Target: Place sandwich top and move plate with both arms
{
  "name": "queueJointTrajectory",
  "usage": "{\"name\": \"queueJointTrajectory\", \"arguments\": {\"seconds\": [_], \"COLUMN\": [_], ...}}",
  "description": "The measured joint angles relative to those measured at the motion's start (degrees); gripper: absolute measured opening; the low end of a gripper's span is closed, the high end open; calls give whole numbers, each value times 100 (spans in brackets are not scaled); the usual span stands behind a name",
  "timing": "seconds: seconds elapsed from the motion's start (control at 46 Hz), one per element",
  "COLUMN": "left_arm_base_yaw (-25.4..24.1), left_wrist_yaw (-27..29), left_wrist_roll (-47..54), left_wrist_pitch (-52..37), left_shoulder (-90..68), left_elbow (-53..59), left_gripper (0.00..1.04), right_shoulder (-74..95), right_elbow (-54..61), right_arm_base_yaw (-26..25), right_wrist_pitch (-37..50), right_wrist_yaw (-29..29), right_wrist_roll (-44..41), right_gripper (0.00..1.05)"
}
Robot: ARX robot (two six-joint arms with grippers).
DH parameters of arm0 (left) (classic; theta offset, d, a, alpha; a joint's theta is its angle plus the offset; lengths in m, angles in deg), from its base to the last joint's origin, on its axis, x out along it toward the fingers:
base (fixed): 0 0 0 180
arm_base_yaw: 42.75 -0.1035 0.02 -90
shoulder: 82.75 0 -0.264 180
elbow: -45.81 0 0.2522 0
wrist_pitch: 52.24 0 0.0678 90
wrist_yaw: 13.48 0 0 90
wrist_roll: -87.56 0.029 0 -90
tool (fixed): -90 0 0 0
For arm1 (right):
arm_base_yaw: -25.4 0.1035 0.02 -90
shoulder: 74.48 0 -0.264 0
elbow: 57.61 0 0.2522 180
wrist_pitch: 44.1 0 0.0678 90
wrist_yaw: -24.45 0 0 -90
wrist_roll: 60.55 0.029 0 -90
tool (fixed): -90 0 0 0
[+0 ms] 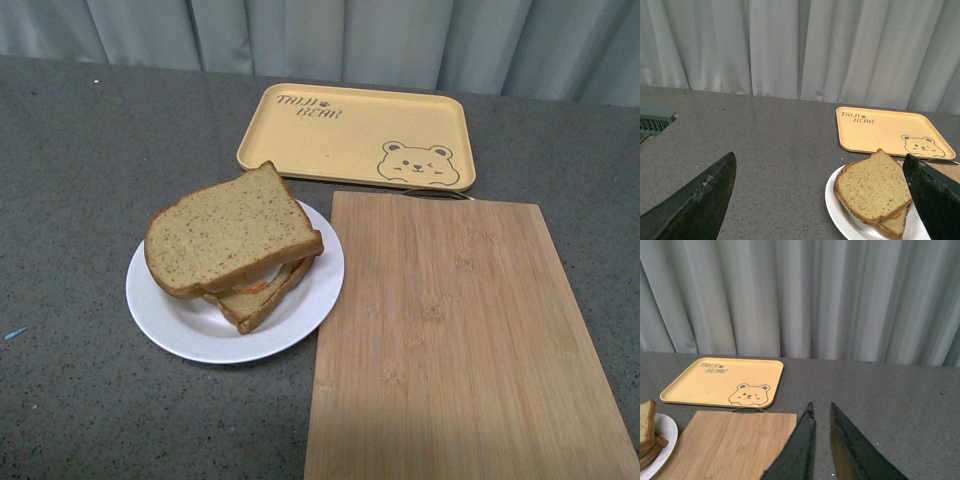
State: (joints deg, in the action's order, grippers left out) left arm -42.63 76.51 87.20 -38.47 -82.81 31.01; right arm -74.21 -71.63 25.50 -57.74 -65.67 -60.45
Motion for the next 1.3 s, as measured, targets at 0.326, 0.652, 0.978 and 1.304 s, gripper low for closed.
{"name": "queueJointTrajectory", "arguments": {"seconds": [0.326,0.652,0.978,1.304], "left_arm_base_yaw": [0,31,479,704], "left_wrist_yaw": [0,-671,-1572,-1504], "left_wrist_roll": [0,-2120,-3709,-3552], "left_wrist_pitch": [-2,-216,-2166,-2765], "left_shoulder": [0,-3956,-8065,-9637], "left_elbow": [0,-852,-1539,-2146], "left_gripper": [98,98,98,98], "right_shoulder": [-2,-2,-2,-2], "right_elbow": [0,0,0,0], "right_arm_base_yaw": [0,0,0,0], "right_wrist_pitch": [-2,-2,-2,-2], "right_wrist_yaw": [0,2,0,0], "right_wrist_roll": [0,2,4,2], "right_gripper": [69,95,95,95]}}
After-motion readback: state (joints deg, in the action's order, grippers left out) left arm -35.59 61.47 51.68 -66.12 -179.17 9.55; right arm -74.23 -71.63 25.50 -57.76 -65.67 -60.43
